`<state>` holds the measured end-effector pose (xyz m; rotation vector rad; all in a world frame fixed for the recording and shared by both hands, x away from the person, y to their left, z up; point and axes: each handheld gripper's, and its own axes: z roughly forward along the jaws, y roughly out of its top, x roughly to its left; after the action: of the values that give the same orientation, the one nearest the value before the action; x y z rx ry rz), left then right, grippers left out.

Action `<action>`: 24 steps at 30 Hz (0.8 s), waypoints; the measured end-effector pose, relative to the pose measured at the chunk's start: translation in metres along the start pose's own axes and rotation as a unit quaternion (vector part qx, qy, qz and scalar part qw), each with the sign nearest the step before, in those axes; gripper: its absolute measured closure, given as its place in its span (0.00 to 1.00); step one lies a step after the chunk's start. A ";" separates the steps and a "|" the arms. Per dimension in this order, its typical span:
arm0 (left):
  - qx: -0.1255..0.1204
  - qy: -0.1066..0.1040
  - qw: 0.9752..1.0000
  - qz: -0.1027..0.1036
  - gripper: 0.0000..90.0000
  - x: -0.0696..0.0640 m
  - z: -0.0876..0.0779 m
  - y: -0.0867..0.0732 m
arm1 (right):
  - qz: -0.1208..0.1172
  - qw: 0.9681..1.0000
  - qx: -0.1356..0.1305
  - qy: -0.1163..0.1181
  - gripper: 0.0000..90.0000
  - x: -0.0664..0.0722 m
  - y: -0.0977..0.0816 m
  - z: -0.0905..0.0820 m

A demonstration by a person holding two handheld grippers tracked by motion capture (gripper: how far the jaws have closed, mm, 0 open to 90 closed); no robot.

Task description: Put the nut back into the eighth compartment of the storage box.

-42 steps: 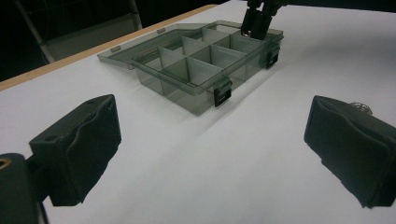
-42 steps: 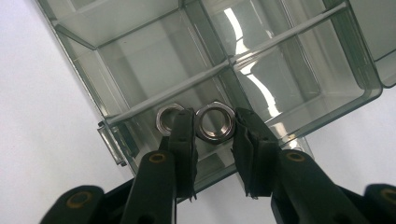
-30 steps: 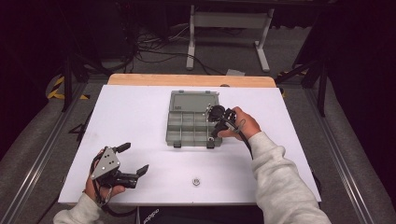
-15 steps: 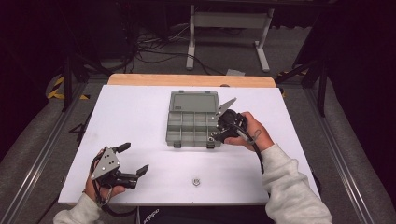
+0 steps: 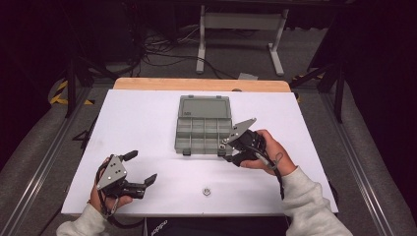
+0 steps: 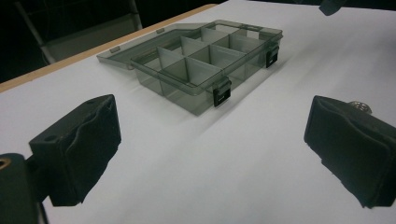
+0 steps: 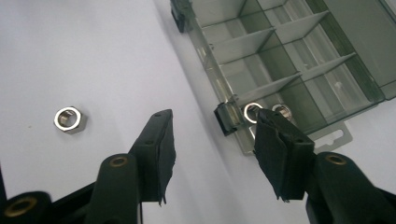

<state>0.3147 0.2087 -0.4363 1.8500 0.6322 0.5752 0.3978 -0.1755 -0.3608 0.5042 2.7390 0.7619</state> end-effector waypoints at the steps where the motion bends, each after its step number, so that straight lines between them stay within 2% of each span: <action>1: 0.000 0.000 1.000 -0.001 0.05 0.000 0.000 0.000 | -0.002 1.000 -0.001 0.000 0.52 0.002 0.000 0.000; 3: 0.001 0.000 1.000 0.001 0.05 0.000 0.001 0.000 | -0.002 1.000 -0.003 0.000 0.49 0.006 -0.001 0.001; 16: 0.004 -0.001 1.000 0.001 0.05 0.000 0.001 0.000 | -0.042 0.999 0.012 0.014 0.27 0.038 0.004 0.017; 24: 0.005 0.000 1.000 0.002 0.05 -0.001 0.001 0.000 | -0.050 0.998 0.021 0.023 0.14 0.055 0.009 0.026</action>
<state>0.3146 0.2079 -0.4365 1.8617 0.6319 0.5757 0.3583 -0.1353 -0.3860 0.3586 2.8038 0.7019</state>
